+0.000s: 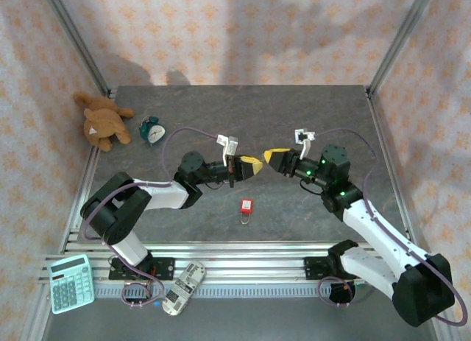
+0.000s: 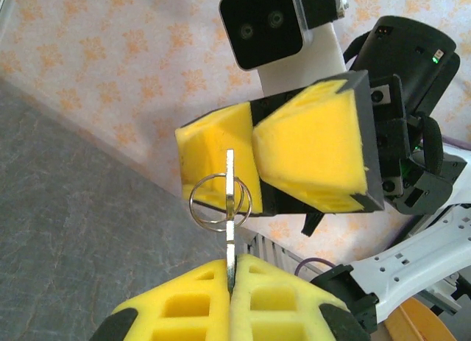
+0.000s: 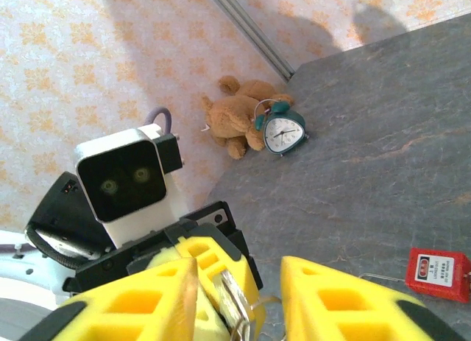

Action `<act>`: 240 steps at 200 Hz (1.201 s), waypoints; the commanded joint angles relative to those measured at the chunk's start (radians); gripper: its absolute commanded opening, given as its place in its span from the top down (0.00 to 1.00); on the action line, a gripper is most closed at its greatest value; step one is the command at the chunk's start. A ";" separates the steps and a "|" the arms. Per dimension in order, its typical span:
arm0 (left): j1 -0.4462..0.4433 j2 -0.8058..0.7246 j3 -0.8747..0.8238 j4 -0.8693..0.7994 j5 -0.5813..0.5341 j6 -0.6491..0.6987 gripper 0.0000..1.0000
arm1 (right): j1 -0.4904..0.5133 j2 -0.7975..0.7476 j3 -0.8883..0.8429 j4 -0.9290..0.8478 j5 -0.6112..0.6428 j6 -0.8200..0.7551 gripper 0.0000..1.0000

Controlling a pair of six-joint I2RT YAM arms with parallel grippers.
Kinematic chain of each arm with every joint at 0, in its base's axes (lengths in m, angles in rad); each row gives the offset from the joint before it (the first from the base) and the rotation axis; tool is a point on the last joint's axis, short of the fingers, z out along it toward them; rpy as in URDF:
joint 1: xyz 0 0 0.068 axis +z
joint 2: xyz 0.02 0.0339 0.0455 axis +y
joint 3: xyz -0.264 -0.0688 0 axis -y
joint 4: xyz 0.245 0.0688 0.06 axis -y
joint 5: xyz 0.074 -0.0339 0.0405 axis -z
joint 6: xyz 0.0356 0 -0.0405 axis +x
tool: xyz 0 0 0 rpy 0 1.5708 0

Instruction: Unlock with the key

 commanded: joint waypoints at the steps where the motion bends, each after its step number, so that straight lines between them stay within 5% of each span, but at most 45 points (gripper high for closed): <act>1: 0.004 0.009 -0.007 0.071 0.012 -0.012 1.00 | -0.002 0.023 0.044 0.039 -0.038 -0.008 0.70; 125: 0.003 0.031 0.029 0.044 -0.034 -0.026 1.00 | 0.026 0.016 0.042 -0.011 -0.031 -0.041 0.95; 155: 0.004 0.010 0.010 0.029 -0.081 0.017 0.66 | 0.027 -0.018 0.049 -0.067 0.031 -0.063 0.97; 167: 0.004 -0.012 -0.015 0.025 -0.107 0.054 0.61 | 0.026 -0.038 0.057 -0.103 0.067 -0.081 0.97; 204: 0.002 -0.175 -0.110 -0.132 -0.335 0.232 0.57 | 0.023 -0.093 0.082 -0.212 0.184 -0.135 0.97; 240: -0.010 -0.435 -0.127 -0.527 -0.704 0.377 0.51 | 0.023 -0.138 0.083 -0.280 0.261 -0.163 0.97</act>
